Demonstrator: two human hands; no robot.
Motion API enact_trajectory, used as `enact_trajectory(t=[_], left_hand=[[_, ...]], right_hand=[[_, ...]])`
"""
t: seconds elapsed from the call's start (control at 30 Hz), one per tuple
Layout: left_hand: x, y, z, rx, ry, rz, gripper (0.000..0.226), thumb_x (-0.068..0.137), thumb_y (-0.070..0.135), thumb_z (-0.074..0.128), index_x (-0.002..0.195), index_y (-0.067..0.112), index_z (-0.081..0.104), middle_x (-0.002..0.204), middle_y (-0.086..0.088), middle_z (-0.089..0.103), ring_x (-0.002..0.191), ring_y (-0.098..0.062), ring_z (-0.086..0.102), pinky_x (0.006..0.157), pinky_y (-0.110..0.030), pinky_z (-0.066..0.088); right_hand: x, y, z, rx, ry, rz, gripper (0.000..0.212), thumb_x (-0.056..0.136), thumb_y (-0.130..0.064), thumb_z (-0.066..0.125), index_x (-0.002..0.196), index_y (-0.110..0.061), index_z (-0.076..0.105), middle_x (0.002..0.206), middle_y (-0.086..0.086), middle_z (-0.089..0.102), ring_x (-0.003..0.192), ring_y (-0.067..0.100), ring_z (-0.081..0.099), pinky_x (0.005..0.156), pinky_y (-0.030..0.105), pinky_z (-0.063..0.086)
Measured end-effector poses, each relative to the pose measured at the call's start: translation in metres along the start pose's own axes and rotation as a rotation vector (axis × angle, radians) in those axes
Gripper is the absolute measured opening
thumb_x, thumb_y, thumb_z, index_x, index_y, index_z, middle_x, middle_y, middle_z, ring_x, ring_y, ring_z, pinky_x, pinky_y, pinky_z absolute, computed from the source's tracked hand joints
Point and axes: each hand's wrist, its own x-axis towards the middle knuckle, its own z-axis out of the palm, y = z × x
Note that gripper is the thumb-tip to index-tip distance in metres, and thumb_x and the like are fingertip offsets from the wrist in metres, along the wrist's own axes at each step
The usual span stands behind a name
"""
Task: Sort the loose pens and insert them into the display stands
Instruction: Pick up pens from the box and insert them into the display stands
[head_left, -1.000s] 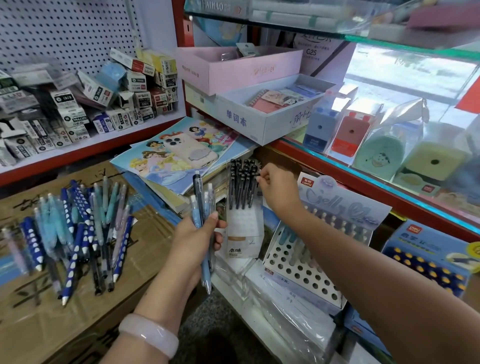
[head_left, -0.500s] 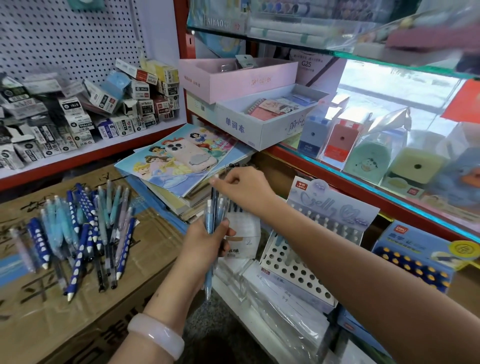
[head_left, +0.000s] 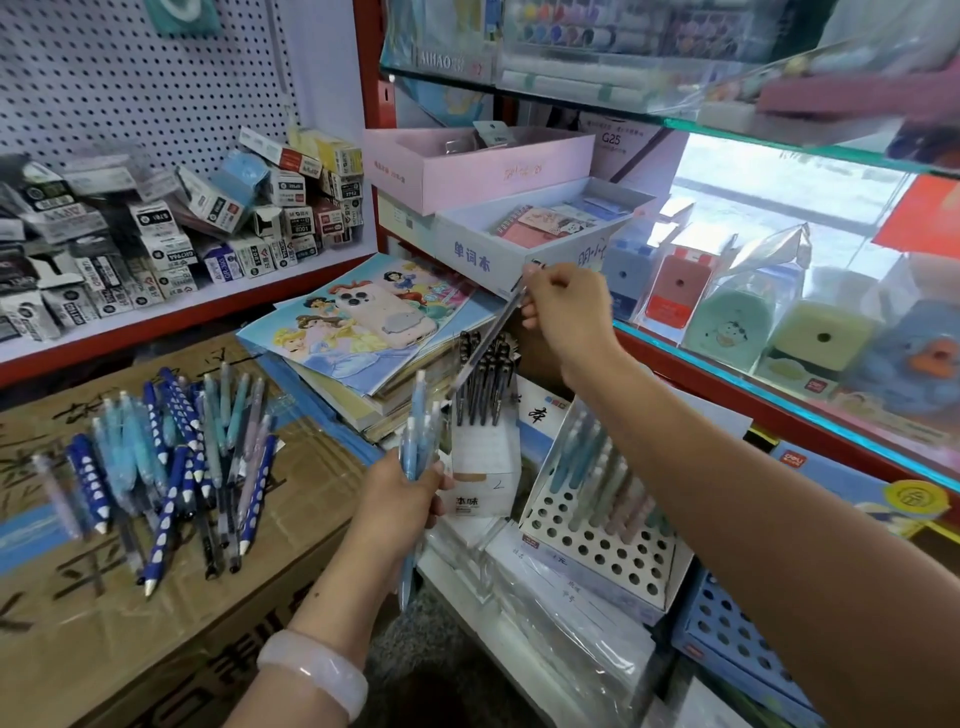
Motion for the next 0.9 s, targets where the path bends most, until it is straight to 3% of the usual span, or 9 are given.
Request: enact_trajectory(t=[0.1, 0.27, 0.63, 0.9], left_hand=[[0.006, 0.001, -0.006, -0.094, 0.072, -0.02, 0.01, 0.095, 0.008, 0.048, 0.102, 0.004, 0.055, 0.075, -0.007, 0.061, 0.056, -0.016, 0.05, 0.059, -0.032, 0.045], [0.01, 0.003, -0.009, -0.178, 0.148, -0.005, 0.009, 0.095, 0.007, 0.047, 0.093, 0.007, 0.055, 0.075, -0.008, 0.06, 0.054, -0.017, 0.048, 0.058, -0.034, 0.044], [0.012, 0.004, -0.01, -0.181, 0.139, 0.028, 0.011, 0.095, 0.007, 0.048, 0.09, 0.015, 0.054, 0.073, -0.007, 0.059, 0.053, -0.016, 0.047, 0.055, -0.031, 0.043], [0.009, 0.007, -0.008, -0.261, 0.087, 0.01, 0.008, 0.094, 0.006, 0.049, 0.091, 0.011, 0.055, 0.076, -0.009, 0.062, 0.051, -0.015, 0.052, 0.046, -0.022, 0.046]], right_hand=[[0.007, 0.016, -0.004, -0.142, 0.038, -0.108, 0.022, 0.095, -0.023, 0.052, 0.095, -0.003, 0.062, 0.072, 0.002, 0.062, 0.059, 0.009, 0.06, 0.063, 0.022, 0.055], [-0.001, 0.064, 0.018, -0.399, -0.117, -0.196, 0.018, 0.094, -0.021, 0.054, 0.096, -0.006, 0.062, 0.085, 0.012, 0.067, 0.079, 0.026, 0.065, 0.079, 0.046, 0.053], [-0.004, 0.086, 0.05, -0.474, -0.194, -0.252, 0.02, 0.094, -0.018, 0.053, 0.098, 0.0, 0.061, 0.089, 0.02, 0.067, 0.085, 0.033, 0.063, 0.078, 0.045, 0.051], [-0.009, 0.093, 0.059, -0.639, -0.278, -0.192, 0.025, 0.094, -0.023, 0.054, 0.079, -0.004, 0.062, 0.078, 0.019, 0.067, 0.074, 0.033, 0.062, 0.071, 0.042, 0.053]])
